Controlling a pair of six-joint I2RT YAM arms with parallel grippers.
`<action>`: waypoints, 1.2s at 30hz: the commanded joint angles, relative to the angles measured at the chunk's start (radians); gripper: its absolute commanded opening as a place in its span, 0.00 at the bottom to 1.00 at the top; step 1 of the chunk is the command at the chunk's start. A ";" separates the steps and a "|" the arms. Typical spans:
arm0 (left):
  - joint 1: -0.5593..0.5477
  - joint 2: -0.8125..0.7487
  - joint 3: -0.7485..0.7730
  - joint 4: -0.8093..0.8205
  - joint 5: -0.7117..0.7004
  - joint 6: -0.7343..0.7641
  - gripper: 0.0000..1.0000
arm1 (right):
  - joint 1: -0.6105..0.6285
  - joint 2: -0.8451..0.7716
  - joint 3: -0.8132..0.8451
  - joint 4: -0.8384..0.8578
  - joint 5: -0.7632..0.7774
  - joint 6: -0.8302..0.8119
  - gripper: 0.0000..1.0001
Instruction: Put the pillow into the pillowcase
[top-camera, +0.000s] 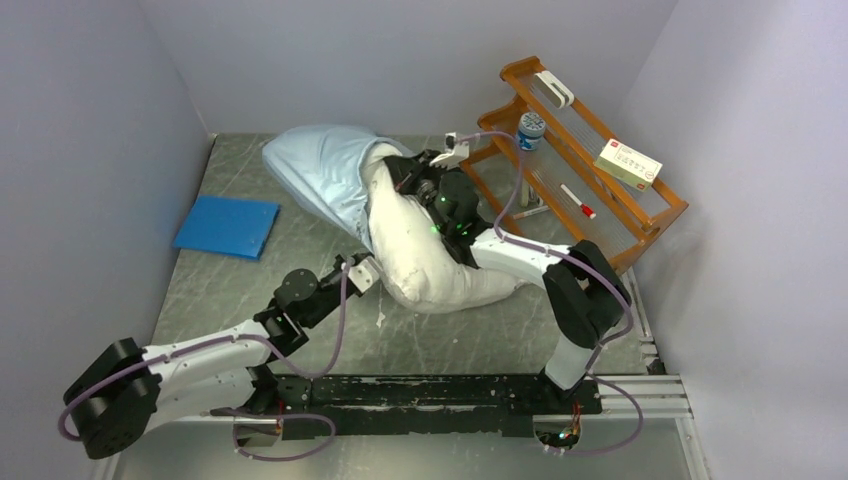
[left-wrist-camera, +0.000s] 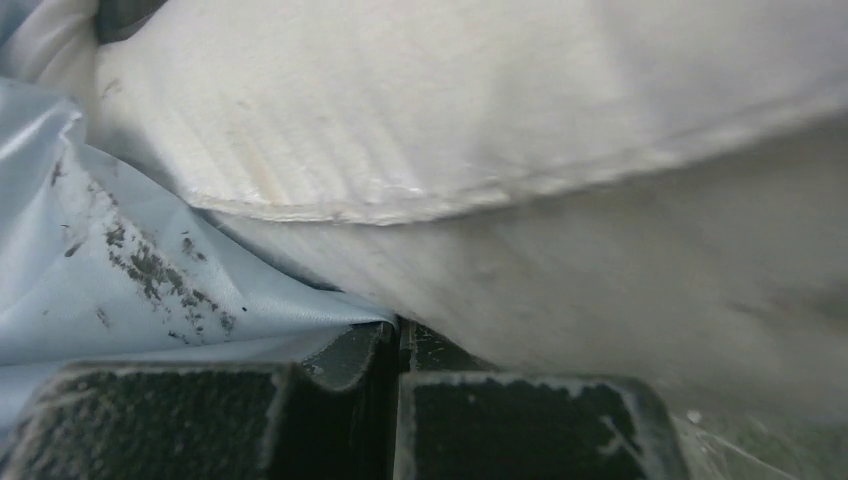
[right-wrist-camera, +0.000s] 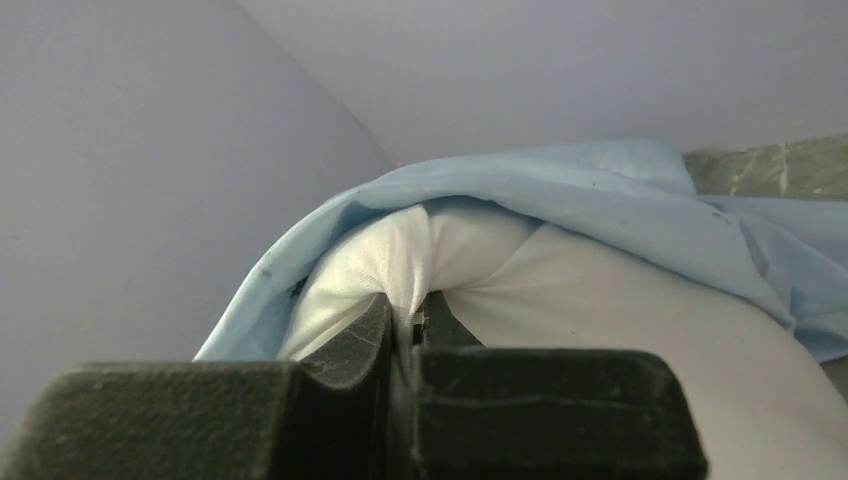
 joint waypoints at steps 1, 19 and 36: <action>-0.103 -0.083 0.042 -0.094 0.202 0.003 0.05 | 0.002 0.043 0.103 0.264 -0.059 -0.054 0.00; -0.125 -0.298 0.681 -1.211 -0.217 -0.471 0.57 | 0.005 -0.222 0.170 -0.784 -0.504 -0.442 0.74; 0.117 0.283 1.103 -1.422 -0.347 -0.362 0.69 | -0.221 -0.173 0.085 -0.903 -0.746 -0.401 0.81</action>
